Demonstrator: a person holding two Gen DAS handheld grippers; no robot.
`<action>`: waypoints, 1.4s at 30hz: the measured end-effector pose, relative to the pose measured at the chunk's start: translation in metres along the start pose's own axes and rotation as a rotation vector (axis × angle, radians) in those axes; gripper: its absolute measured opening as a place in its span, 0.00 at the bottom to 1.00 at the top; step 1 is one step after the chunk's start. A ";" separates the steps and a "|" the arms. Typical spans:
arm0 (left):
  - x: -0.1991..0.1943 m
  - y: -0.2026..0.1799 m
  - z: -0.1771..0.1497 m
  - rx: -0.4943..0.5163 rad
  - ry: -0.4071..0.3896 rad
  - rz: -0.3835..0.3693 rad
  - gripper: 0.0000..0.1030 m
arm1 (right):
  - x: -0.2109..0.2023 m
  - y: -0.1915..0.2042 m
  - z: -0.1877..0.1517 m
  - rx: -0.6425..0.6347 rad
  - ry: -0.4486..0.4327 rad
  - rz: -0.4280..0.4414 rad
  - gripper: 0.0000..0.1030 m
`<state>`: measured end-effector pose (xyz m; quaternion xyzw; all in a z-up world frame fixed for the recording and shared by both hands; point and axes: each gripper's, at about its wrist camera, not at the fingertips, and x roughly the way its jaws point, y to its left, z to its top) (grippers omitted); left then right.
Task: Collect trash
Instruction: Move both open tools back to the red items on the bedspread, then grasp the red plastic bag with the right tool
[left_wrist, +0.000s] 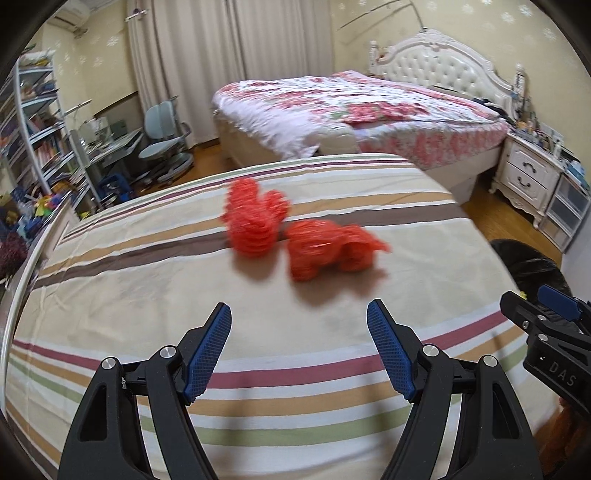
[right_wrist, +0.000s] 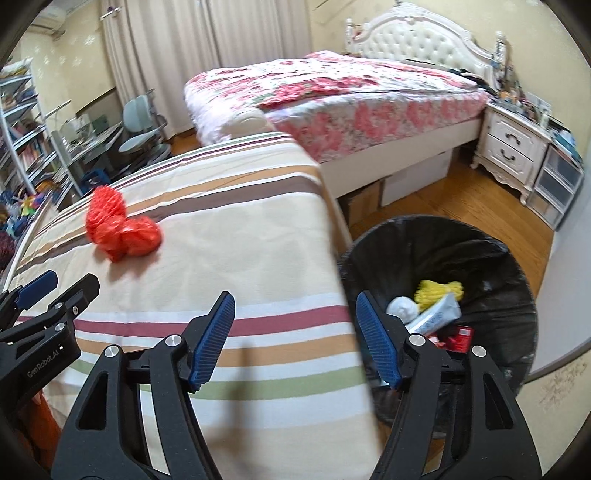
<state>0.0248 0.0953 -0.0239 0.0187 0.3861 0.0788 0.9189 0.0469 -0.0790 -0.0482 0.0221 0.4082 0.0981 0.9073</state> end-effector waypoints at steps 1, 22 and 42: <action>0.001 0.009 -0.001 -0.013 0.003 0.012 0.72 | 0.002 0.007 0.000 -0.012 0.005 0.008 0.66; 0.019 0.108 -0.020 -0.160 0.065 0.136 0.72 | 0.037 0.126 0.008 -0.158 0.067 0.122 0.69; 0.033 0.118 -0.008 -0.172 0.061 0.112 0.73 | 0.077 0.145 0.043 -0.133 0.075 0.079 0.69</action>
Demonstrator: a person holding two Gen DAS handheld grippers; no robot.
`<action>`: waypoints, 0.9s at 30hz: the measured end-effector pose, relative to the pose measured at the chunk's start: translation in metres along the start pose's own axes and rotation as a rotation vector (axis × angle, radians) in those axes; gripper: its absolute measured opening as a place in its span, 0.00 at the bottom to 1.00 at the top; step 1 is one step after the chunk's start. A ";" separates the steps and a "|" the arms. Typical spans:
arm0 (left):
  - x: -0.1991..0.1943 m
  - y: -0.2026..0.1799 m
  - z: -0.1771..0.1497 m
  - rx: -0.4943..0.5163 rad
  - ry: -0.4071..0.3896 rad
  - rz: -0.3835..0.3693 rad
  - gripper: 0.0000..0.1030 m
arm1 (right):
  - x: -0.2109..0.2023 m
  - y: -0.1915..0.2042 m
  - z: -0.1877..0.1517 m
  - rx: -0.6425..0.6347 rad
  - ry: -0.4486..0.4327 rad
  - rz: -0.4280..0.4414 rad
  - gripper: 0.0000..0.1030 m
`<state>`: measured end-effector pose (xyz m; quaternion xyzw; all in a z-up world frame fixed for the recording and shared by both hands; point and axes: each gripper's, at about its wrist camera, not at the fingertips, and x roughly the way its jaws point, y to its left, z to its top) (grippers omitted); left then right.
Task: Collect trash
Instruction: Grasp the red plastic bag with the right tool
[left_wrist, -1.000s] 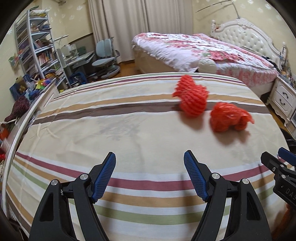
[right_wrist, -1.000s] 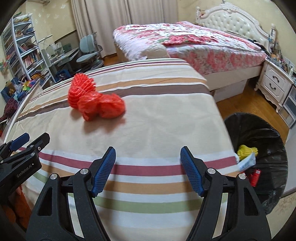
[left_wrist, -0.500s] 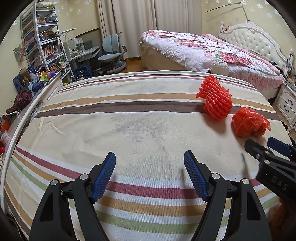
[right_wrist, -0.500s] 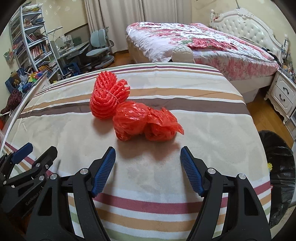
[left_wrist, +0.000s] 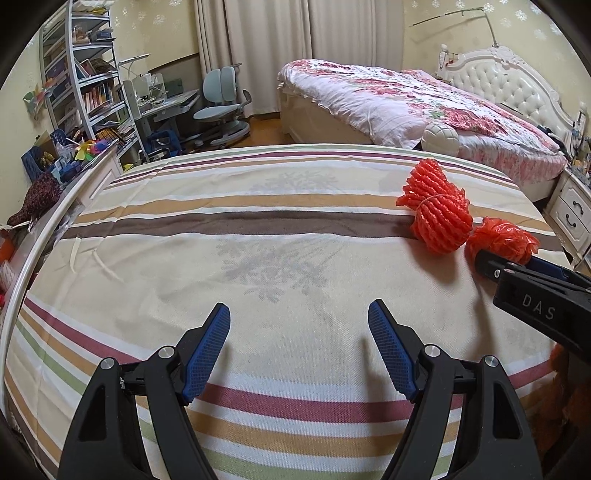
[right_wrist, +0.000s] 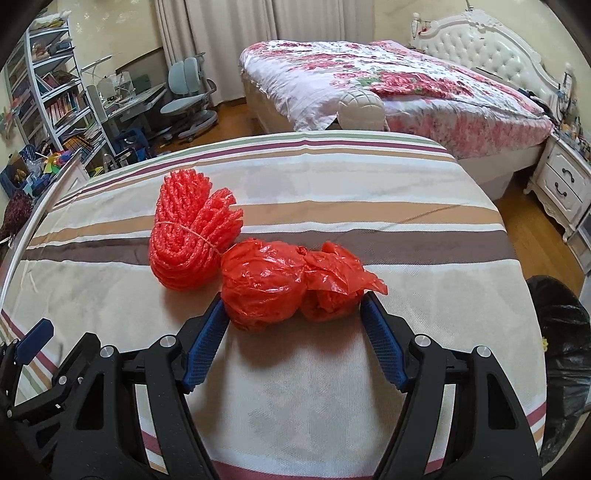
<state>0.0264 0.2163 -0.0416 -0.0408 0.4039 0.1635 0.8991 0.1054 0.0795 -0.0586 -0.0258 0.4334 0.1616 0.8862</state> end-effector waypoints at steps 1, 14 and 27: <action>0.000 -0.002 0.001 0.000 -0.001 -0.005 0.73 | 0.001 -0.002 0.001 0.000 0.001 -0.002 0.68; 0.006 -0.024 0.009 0.045 -0.014 -0.033 0.73 | 0.001 -0.035 0.007 0.008 0.014 -0.038 0.65; 0.004 -0.021 0.009 0.024 -0.010 -0.052 0.73 | 0.006 -0.028 0.017 0.044 -0.012 -0.052 0.76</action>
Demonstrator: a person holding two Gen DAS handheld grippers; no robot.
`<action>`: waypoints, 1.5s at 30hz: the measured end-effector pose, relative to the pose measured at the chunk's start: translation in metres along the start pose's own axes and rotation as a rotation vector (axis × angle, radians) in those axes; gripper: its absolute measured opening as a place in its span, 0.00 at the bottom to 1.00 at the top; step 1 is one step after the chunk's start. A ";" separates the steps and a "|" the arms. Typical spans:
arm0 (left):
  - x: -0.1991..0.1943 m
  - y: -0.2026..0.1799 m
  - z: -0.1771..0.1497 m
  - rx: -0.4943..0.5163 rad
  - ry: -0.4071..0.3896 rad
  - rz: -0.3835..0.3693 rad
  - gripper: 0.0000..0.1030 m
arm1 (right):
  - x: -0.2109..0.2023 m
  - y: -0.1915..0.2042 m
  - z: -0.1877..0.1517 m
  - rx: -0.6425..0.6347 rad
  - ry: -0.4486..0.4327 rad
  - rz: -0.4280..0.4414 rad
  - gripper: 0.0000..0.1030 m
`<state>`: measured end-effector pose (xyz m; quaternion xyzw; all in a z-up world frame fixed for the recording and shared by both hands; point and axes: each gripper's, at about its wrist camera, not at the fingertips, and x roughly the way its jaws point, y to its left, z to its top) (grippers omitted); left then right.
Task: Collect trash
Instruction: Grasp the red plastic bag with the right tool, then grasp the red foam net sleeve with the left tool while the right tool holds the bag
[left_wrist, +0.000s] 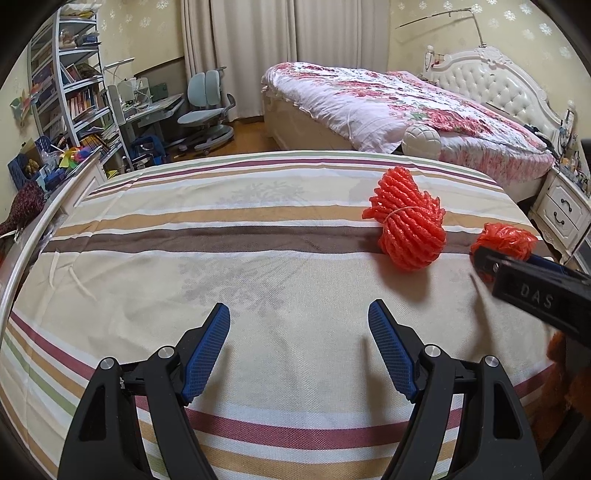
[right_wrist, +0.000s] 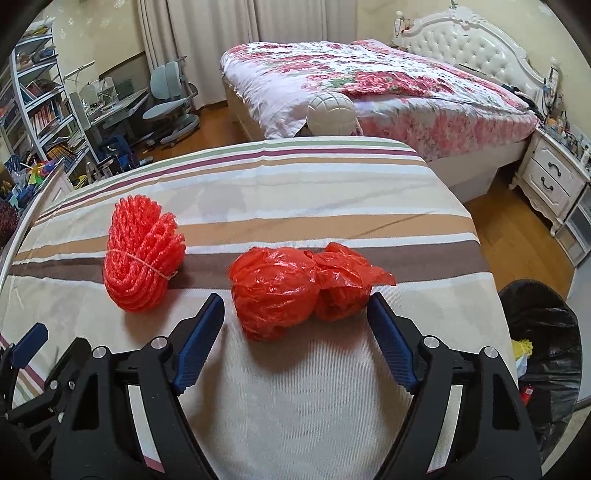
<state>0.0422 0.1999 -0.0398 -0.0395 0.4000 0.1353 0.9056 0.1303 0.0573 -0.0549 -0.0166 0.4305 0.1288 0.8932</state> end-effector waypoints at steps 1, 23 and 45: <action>0.000 -0.001 0.001 0.000 0.000 0.000 0.73 | 0.002 0.000 0.001 0.001 -0.001 -0.002 0.76; 0.013 -0.045 0.020 0.068 -0.024 -0.046 0.74 | -0.002 -0.043 -0.005 -0.019 0.016 -0.008 0.65; 0.038 -0.058 0.042 0.049 0.014 -0.078 0.74 | 0.001 -0.045 -0.002 -0.038 0.017 0.004 0.65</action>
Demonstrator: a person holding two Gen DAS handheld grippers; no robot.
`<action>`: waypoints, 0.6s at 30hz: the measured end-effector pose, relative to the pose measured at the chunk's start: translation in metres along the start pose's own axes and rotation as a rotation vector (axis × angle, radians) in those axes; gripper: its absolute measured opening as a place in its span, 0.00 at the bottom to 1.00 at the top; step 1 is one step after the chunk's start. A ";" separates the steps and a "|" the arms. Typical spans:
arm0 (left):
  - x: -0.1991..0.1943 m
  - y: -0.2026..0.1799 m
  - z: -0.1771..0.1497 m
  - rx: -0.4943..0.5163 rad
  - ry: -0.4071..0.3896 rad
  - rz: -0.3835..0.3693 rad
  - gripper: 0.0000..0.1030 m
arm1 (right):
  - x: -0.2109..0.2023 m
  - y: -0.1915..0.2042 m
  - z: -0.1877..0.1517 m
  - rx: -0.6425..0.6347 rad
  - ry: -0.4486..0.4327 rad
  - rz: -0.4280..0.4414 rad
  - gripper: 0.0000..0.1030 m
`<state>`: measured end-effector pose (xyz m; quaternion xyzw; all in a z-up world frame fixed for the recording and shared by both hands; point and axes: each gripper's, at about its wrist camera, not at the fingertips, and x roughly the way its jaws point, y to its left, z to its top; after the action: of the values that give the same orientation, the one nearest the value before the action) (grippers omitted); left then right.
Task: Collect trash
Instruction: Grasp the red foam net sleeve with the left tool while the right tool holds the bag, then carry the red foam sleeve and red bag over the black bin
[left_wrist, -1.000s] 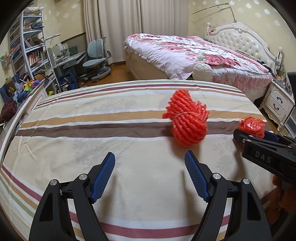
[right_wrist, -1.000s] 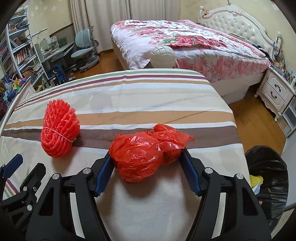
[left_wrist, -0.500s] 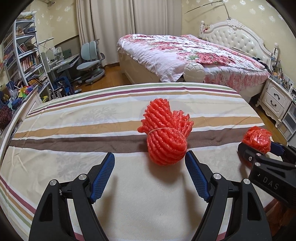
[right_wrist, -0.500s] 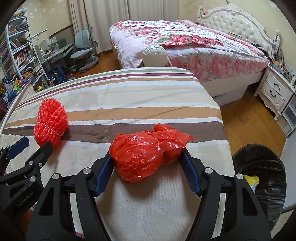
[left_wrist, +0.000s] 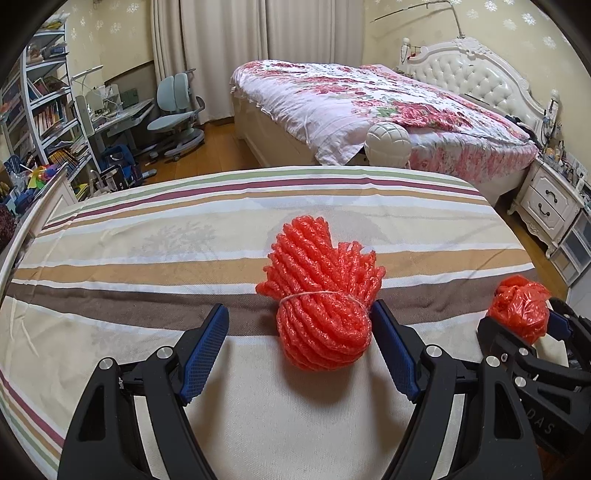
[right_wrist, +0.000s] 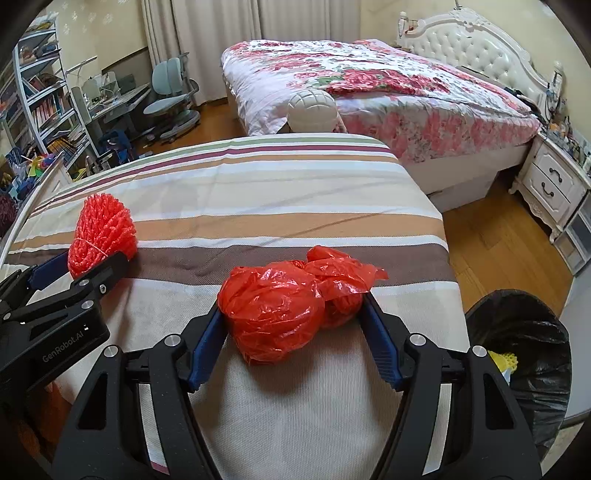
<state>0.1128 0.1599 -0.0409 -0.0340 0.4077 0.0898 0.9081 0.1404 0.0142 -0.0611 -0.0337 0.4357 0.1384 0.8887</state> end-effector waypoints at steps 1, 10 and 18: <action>0.000 0.000 0.000 0.000 0.000 -0.004 0.74 | 0.000 0.000 0.000 0.000 0.000 0.000 0.65; -0.002 -0.005 -0.003 0.041 0.001 -0.038 0.41 | -0.005 -0.001 -0.003 0.004 -0.008 -0.003 0.64; -0.022 -0.014 -0.012 0.060 -0.027 -0.044 0.41 | -0.027 -0.010 -0.017 0.019 -0.034 -0.006 0.64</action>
<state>0.0925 0.1420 -0.0330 -0.0146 0.3971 0.0582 0.9158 0.1147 -0.0047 -0.0511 -0.0243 0.4216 0.1321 0.8968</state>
